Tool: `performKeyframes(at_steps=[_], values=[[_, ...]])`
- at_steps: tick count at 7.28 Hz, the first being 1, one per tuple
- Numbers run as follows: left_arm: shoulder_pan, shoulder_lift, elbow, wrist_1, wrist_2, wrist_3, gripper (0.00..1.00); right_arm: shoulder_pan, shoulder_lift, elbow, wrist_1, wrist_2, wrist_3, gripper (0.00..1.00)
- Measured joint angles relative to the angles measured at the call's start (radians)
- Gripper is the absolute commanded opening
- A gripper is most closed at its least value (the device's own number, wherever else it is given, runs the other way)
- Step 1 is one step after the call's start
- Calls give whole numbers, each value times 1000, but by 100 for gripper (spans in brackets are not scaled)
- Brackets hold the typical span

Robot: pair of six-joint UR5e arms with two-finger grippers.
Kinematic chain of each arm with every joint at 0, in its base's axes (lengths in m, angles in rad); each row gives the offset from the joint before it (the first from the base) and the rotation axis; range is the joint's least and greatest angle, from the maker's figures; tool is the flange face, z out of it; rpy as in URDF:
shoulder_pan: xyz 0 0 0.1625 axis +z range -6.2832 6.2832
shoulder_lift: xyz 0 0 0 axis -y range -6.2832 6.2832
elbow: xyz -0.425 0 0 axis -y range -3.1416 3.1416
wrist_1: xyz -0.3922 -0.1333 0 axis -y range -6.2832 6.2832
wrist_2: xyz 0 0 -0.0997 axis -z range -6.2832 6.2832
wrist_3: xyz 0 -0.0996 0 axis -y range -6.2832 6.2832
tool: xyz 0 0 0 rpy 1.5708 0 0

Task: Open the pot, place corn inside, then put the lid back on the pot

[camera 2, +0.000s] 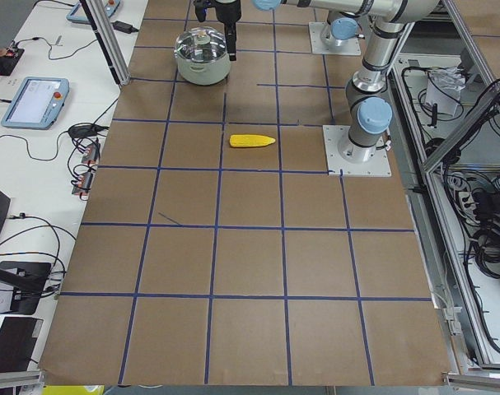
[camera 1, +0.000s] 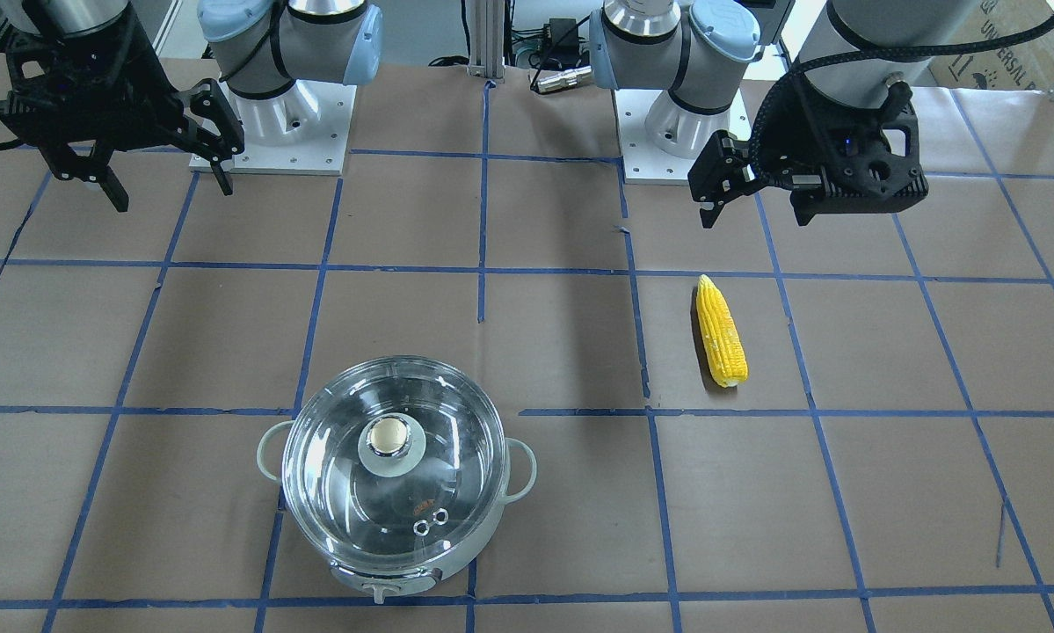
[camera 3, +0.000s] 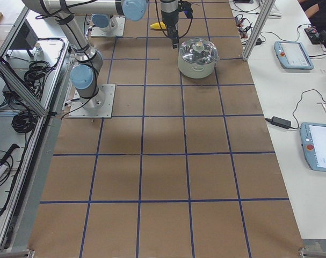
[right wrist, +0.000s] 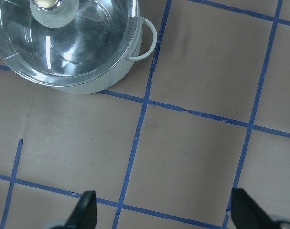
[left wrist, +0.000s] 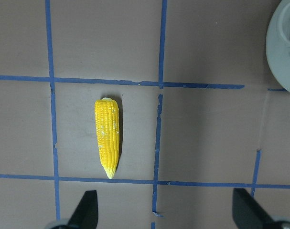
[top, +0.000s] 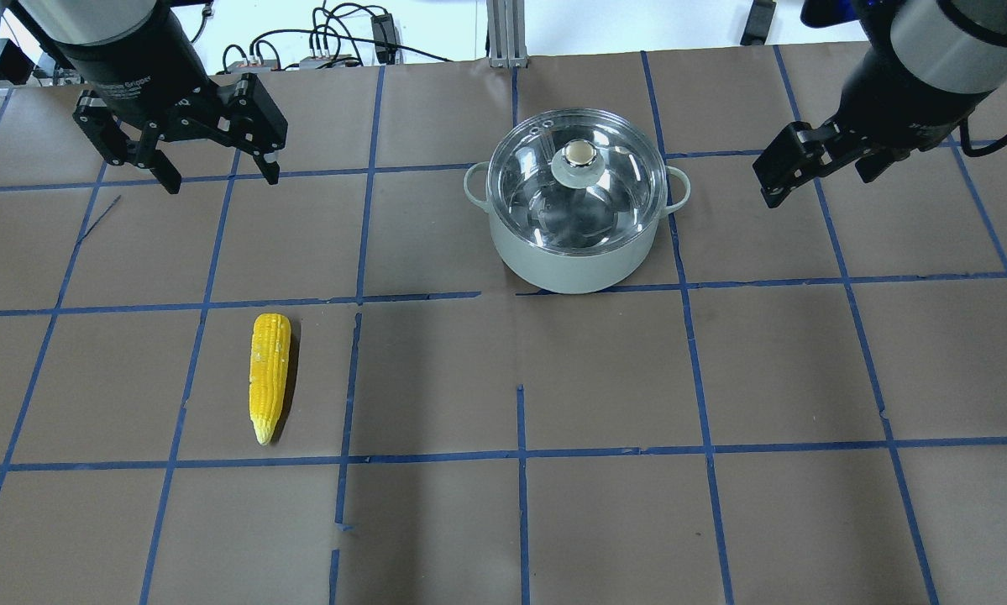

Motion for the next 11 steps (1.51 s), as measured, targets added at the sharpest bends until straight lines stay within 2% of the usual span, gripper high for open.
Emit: performKeyframes(at_steps=[3, 7, 9, 11], values=[[0, 1, -1, 0, 0, 0, 100, 1, 28, -93, 83, -18, -2, 99], [-1, 4, -3, 2, 0, -7, 100, 5, 48, -109, 88, -23, -1, 99], [-1, 4, -3, 2, 0, -8, 100, 25, 91, -113, 40, -11, 18, 99], [-1, 6, -4, 3, 0, -6, 100, 105, 210, -122, -119, -2, 136, 98]])
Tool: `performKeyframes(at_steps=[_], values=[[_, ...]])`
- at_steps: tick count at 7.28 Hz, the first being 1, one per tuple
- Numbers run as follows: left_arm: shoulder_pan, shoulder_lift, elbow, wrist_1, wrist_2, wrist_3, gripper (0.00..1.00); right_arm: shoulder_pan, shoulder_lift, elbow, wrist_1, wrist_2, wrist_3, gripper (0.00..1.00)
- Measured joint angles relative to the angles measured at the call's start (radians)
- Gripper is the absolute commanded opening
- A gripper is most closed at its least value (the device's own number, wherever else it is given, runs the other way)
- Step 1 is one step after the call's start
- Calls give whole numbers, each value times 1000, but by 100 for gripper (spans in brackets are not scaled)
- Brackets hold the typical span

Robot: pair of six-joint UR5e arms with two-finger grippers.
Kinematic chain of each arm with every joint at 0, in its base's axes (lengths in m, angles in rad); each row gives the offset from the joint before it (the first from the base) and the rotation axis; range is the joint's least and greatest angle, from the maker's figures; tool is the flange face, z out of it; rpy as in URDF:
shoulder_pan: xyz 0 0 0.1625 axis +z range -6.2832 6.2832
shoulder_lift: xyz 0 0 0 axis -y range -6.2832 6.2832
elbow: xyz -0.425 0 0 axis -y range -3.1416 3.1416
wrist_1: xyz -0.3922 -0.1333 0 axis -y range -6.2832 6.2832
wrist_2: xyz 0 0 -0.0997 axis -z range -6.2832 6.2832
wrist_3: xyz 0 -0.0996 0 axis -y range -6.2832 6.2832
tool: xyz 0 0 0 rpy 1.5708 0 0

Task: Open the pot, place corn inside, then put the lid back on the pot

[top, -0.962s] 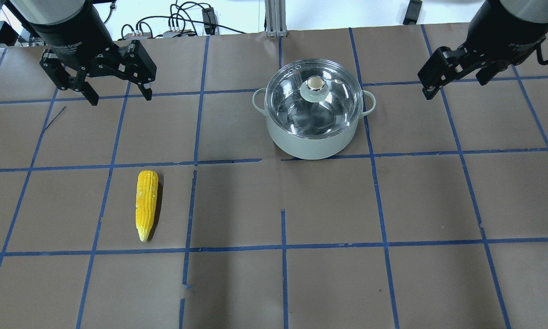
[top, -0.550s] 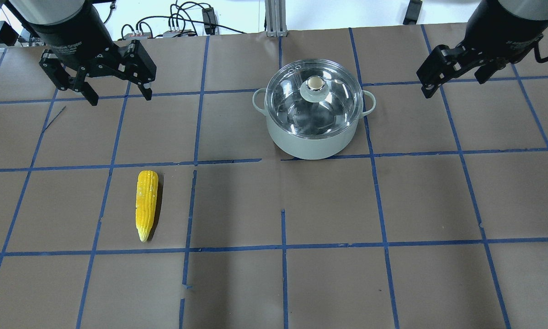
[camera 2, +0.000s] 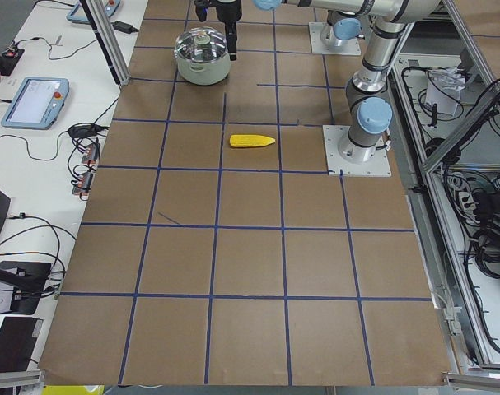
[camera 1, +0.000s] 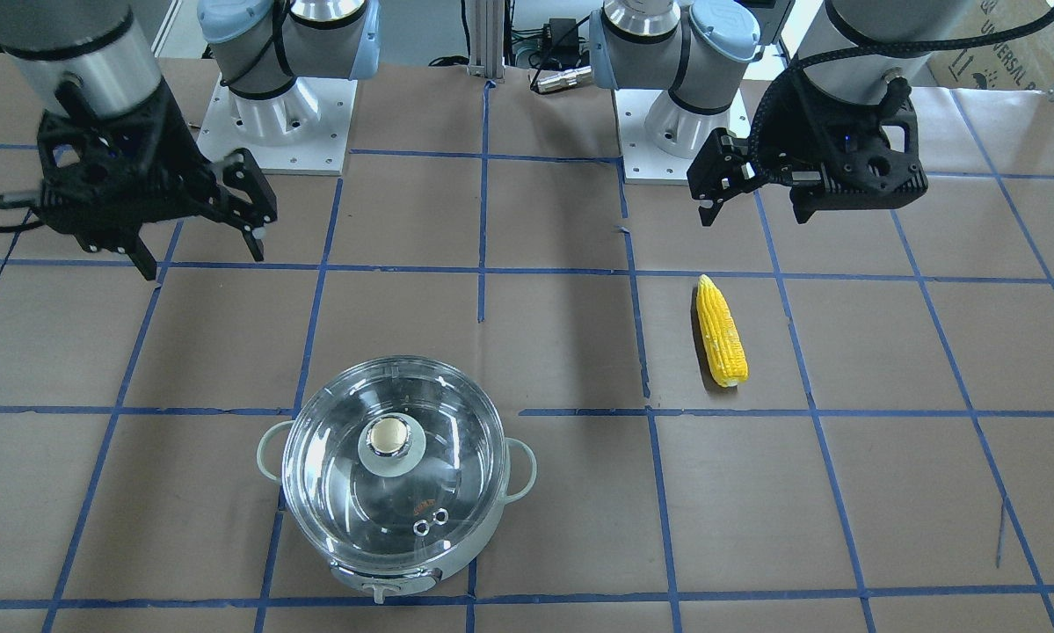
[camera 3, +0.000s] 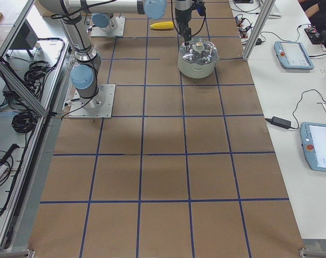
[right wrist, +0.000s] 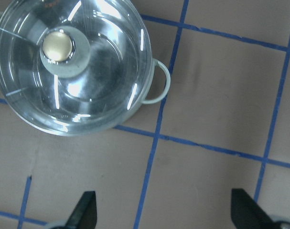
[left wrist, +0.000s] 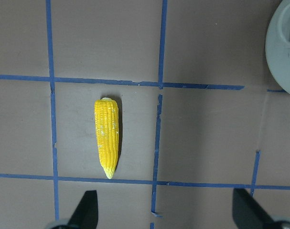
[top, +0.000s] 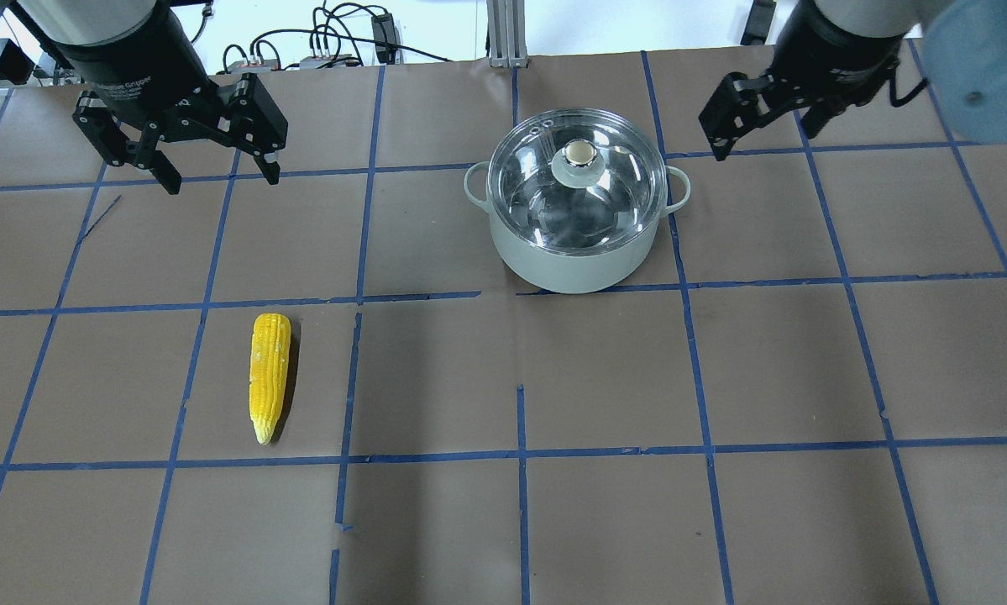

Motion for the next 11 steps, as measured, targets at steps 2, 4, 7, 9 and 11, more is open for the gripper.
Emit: performKeyframes(at_steps=[2, 4, 7, 9, 11], values=[[0, 0, -1, -1, 0, 4, 100, 33, 141, -47, -123, -4, 118, 99], [0, -1, -1, -6, 0, 6, 100, 55, 254, -143, -144, -17, 218, 99], [0, -3, -1, -5, 0, 6, 100, 151, 354, -232, -138, -57, 369, 99], [0, -3, -1, -4, 0, 8, 100, 179, 376, -235, -134, -62, 397, 99], [0, -3, -1, -5, 0, 9, 100, 198, 385, -235, -118, -62, 404, 98]])
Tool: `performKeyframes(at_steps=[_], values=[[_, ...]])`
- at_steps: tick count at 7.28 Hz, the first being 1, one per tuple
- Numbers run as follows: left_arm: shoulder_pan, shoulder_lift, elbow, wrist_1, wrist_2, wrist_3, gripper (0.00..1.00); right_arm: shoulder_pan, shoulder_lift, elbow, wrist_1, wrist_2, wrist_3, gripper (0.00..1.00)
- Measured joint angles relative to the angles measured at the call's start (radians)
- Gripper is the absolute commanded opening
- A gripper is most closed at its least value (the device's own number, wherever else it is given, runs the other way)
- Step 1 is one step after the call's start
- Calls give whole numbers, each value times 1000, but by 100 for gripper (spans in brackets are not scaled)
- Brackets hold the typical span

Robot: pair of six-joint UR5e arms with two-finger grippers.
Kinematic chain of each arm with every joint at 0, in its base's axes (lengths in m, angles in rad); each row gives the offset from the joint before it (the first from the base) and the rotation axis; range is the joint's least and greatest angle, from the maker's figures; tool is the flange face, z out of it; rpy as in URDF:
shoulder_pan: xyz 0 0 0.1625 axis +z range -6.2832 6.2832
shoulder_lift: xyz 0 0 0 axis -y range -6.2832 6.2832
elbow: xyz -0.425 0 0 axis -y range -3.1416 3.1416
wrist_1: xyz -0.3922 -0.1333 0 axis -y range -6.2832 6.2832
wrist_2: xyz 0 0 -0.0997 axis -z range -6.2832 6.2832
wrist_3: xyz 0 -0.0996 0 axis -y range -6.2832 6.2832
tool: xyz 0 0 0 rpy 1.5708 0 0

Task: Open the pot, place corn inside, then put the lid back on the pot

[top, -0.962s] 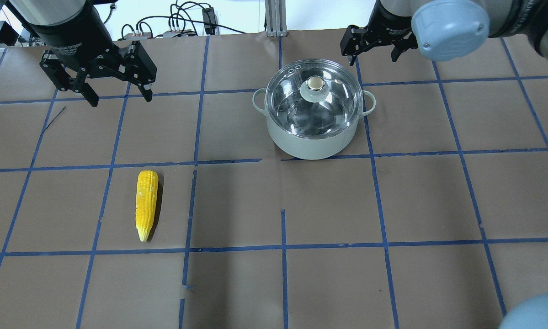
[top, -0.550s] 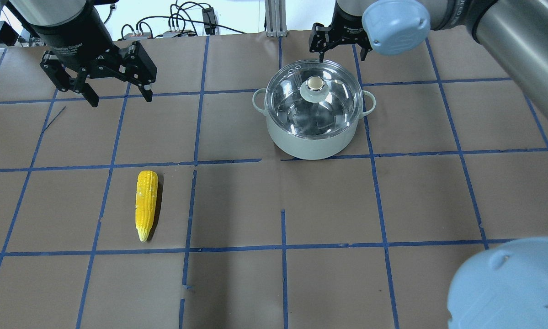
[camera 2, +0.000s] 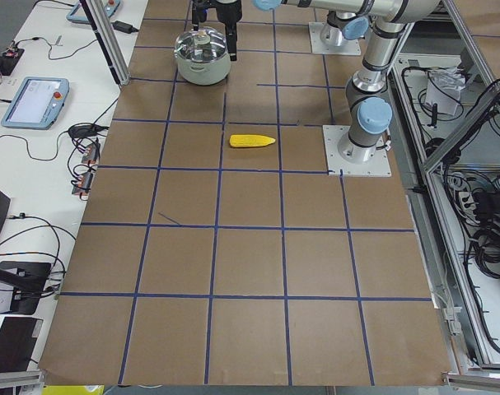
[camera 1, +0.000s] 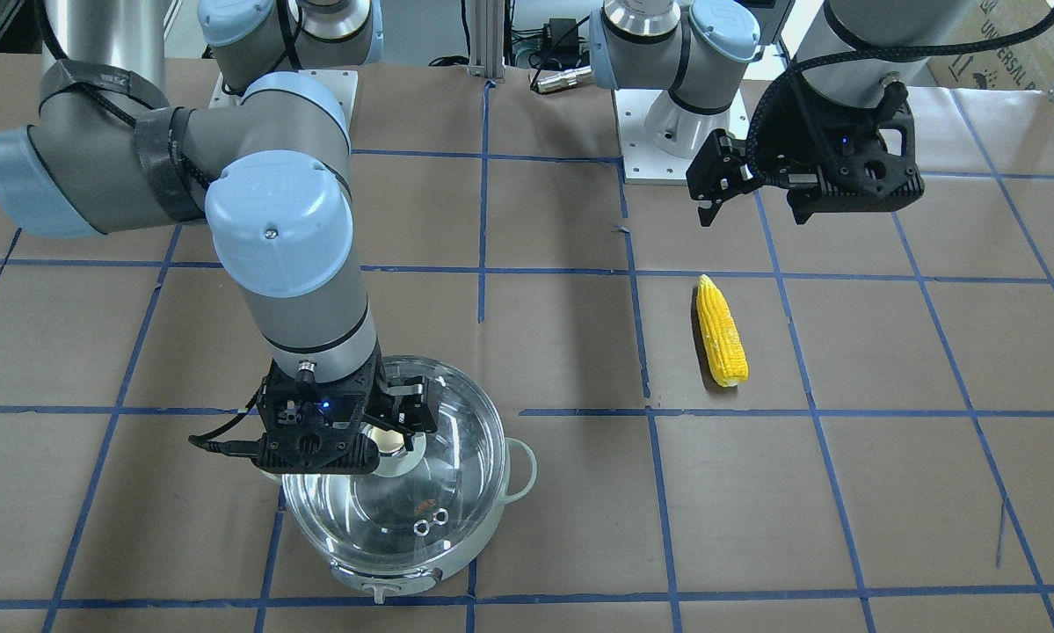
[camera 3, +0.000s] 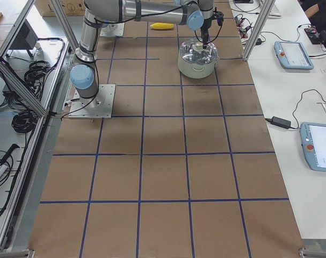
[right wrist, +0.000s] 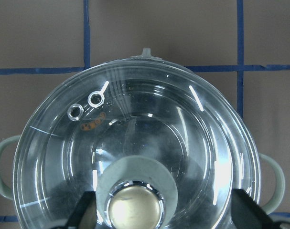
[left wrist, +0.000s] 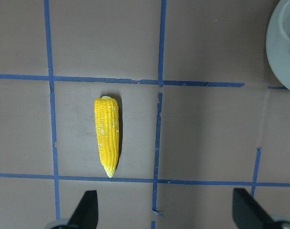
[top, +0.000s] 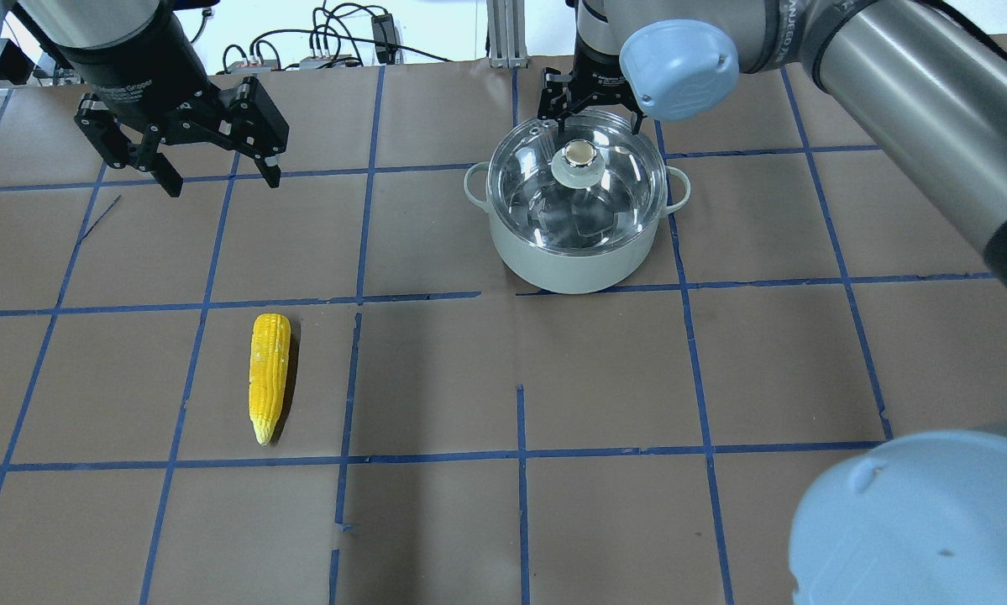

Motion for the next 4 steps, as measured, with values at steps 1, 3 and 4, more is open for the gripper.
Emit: performKeyframes(at_steps=[1, 3, 4], values=[[0, -1, 1, 0, 0, 0, 100, 5, 2, 1, 6, -1, 0, 97], [1, -1, 1, 0, 0, 0, 100, 8, 14, 1, 4, -12, -1, 95], [1, -1, 1, 0, 0, 0, 100, 9, 23, 0, 2, -29, -3, 94]])
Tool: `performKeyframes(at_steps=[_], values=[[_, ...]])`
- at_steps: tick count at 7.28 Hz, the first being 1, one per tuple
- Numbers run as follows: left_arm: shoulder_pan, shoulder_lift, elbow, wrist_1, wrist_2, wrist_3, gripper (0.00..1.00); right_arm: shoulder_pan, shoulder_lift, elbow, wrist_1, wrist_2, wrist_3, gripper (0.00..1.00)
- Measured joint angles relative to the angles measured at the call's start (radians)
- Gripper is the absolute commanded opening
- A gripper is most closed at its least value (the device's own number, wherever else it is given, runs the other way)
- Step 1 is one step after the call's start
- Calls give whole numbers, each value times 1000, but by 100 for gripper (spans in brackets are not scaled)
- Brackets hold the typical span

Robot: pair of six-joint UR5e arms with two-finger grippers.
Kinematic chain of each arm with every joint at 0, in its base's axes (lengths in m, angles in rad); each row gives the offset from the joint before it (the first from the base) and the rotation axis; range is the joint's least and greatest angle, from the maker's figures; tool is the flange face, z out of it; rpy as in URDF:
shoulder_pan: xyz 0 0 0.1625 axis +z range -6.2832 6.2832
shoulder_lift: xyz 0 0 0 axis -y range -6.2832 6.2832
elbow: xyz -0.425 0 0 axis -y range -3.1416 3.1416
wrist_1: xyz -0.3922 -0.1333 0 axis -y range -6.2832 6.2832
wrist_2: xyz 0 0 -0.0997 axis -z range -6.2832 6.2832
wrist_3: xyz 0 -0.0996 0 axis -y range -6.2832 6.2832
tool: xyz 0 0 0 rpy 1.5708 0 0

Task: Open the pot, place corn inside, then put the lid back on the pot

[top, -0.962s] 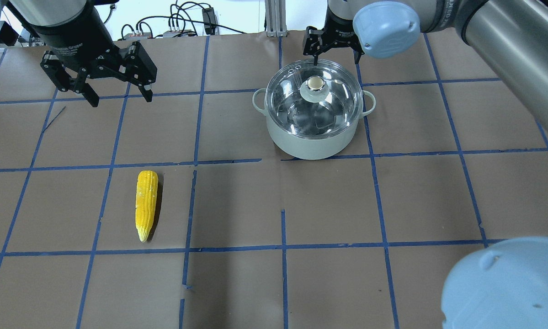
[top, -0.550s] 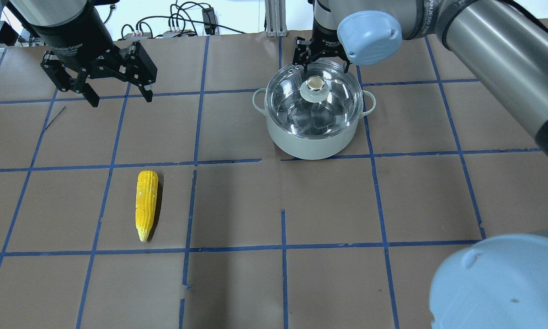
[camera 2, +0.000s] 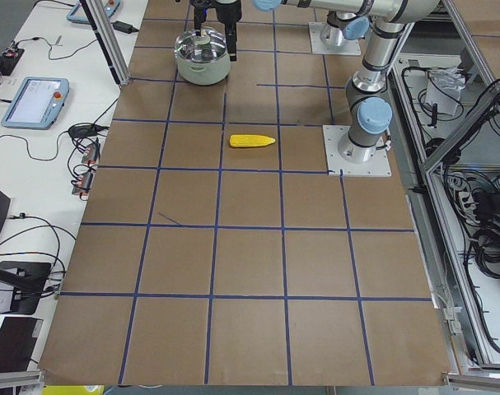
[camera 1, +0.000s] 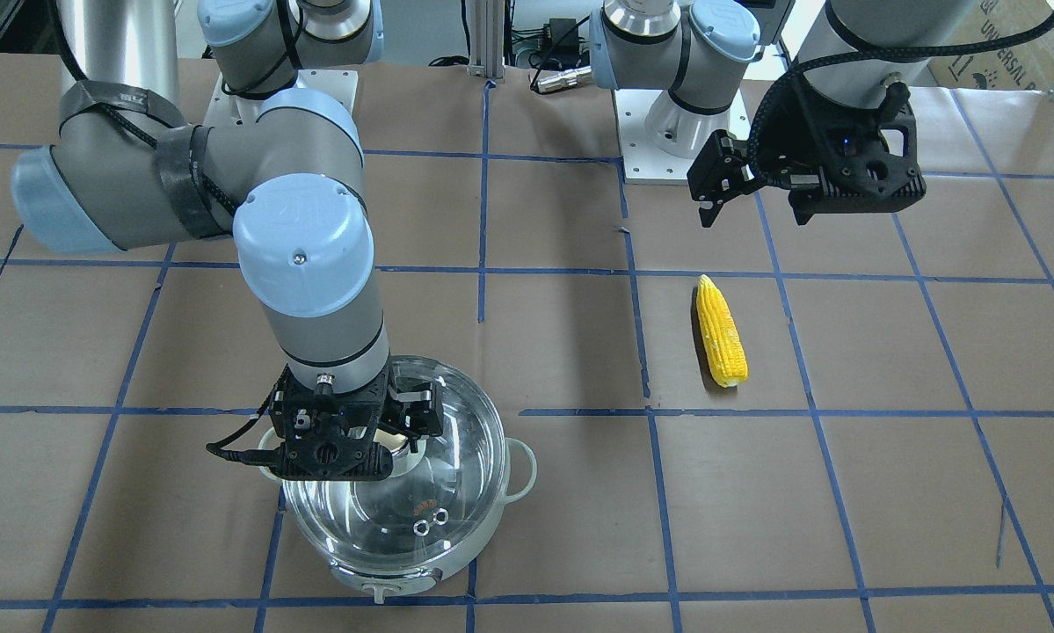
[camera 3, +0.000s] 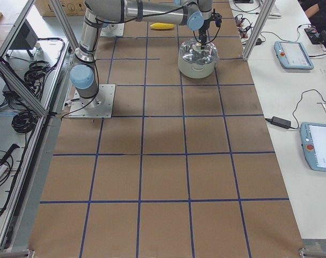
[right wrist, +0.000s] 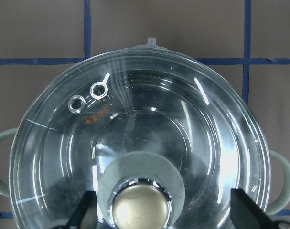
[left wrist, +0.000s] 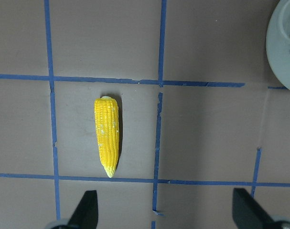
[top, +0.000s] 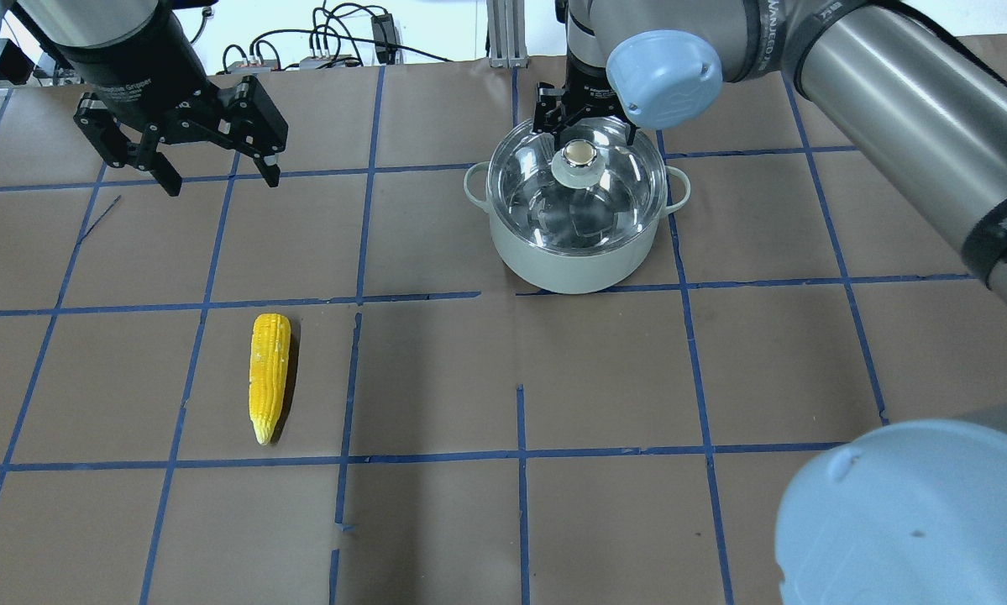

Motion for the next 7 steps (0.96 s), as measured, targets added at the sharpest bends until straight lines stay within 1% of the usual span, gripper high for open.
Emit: performKeyframes(at_steps=[4, 5, 7], values=[[0, -1, 0, 0, 0, 0, 100, 16, 13, -3, -4, -14, 1, 93], [0, -1, 0, 0, 0, 0, 100, 21, 15, -4, -4, -12, 1, 90], [0, -2, 0, 0, 0, 0, 100, 25, 16, -6, -5, -9, 1, 79]])
